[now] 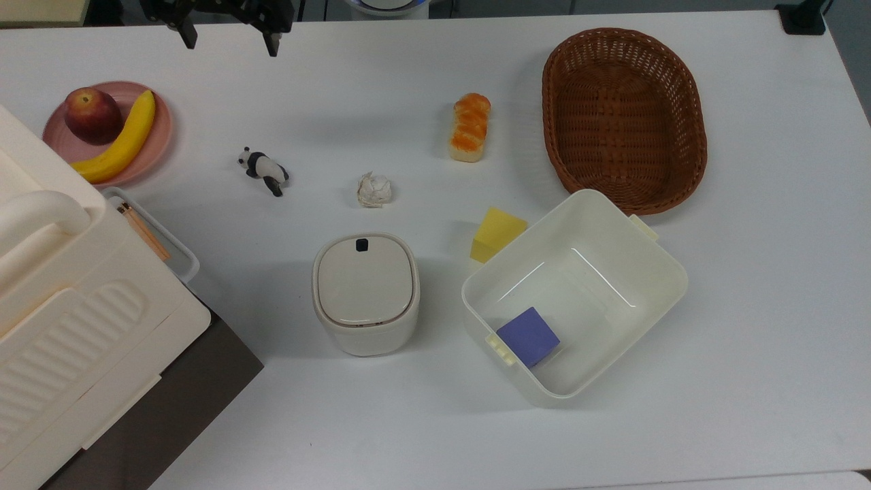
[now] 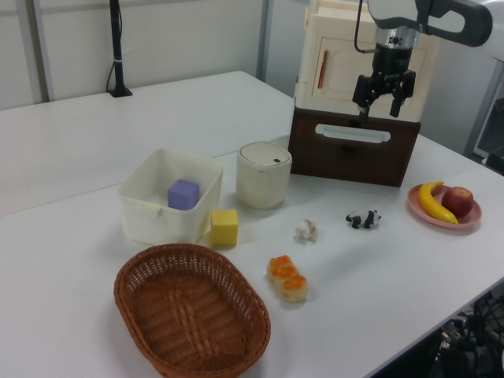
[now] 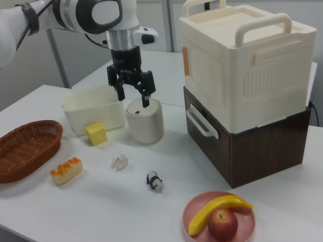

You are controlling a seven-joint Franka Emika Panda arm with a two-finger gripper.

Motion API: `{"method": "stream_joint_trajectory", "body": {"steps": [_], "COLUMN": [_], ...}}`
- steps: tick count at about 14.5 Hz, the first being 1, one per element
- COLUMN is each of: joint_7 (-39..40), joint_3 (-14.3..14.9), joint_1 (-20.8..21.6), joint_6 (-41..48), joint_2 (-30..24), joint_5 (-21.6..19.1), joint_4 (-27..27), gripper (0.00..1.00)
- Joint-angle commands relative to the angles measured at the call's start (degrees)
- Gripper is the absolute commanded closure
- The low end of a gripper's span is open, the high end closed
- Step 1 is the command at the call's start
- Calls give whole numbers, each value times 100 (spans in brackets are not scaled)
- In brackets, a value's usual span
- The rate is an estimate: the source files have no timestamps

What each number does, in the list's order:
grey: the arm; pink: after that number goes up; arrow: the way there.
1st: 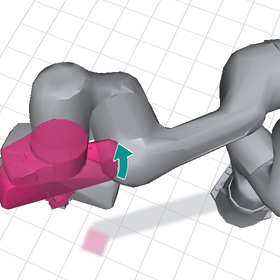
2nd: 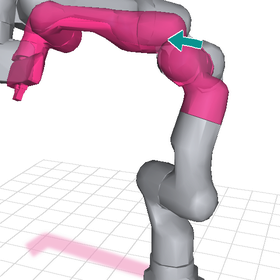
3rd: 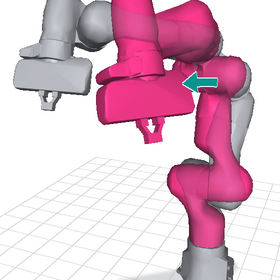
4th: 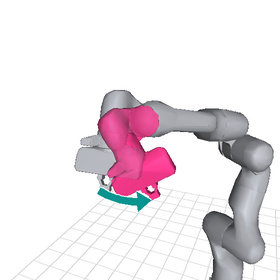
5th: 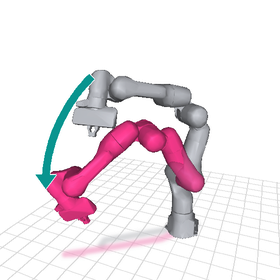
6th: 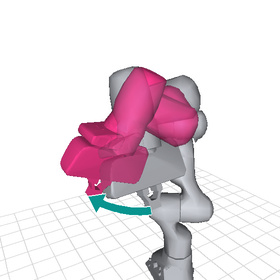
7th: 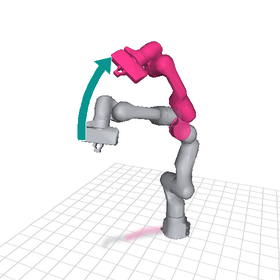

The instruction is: Put the bread in the basket

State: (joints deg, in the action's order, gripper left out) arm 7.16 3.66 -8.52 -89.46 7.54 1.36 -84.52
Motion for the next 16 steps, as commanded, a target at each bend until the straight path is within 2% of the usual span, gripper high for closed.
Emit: {"method": "stream_joint_trajectory", "body": {"steps": [1,4,8,11,14,16], "joint_7": [48,40,66,31,-459,-776], "joint_3": [29,29,29,29,29,38], "joint_1": [219,350,430,509,772,1105], "joint_6": [209,227,148,61,-492,-783], "joint_2": [-77,-77,-50,-50,-121,-130], "joint_5": [-93,-136,-487,-576,-585,-576], "joint_4": [-169,-415,-679,-995,-1452,-1689], "gripper": [0,0,0,0,0,0]}}
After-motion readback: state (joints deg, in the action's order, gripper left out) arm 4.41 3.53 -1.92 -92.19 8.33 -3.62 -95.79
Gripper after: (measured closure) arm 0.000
